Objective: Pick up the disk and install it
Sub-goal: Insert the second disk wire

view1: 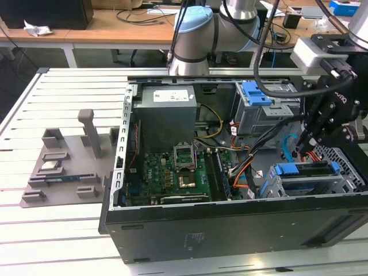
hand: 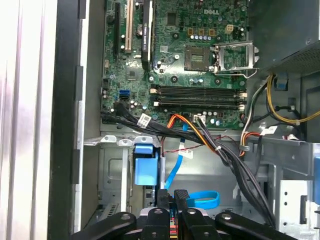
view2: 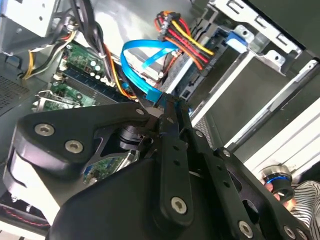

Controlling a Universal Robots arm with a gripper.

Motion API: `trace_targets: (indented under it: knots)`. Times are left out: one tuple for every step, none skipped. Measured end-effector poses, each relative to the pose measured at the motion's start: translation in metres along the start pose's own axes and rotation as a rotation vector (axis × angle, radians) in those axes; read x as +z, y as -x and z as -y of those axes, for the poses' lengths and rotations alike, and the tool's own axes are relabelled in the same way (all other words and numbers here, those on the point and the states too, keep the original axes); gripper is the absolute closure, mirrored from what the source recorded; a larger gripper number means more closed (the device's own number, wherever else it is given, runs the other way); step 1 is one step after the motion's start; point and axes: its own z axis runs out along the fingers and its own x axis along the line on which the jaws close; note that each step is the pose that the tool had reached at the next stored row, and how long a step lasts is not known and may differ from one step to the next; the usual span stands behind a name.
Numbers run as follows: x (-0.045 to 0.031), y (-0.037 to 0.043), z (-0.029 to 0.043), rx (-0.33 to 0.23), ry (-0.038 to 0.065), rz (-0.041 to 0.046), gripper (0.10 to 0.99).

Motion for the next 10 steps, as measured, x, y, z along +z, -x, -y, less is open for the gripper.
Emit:
trace_targets:
  knots:
    - [0.0012, -0.0017, 0.0028, 0.0, 0.0, 0.0, 0.925]
    - [0.0022, -0.0033, 0.0052, 0.0, 0.0, -0.0001, 0.925]
    - [0.0034, -0.0053, 0.0068, 0.0, 0.0, 0.0, 0.925]
    - [0.0046, -0.0072, 0.0075, 0.0, 0.0, 0.0, 0.925]
    - [0.0069, -0.0107, 0.0081, 0.0, 0.0, 0.0, 0.925]
    - [0.0088, -0.0123, 0.0086, 0.0, 0.0, 0.0001, 0.925]
    - [0.0108, -0.0129, 0.009, 0.0, 0.0, 0.0002, 0.925]
    - [0.0134, -0.0131, 0.01, 0.0, 0.0, -0.0002, 0.925]
    - [0.0148, -0.0131, 0.0108, 0.0, 0.0, -0.0004, 0.925]
    - [0.0161, -0.0129, 0.0117, 0.0, 0.0, -0.0003, 0.925]
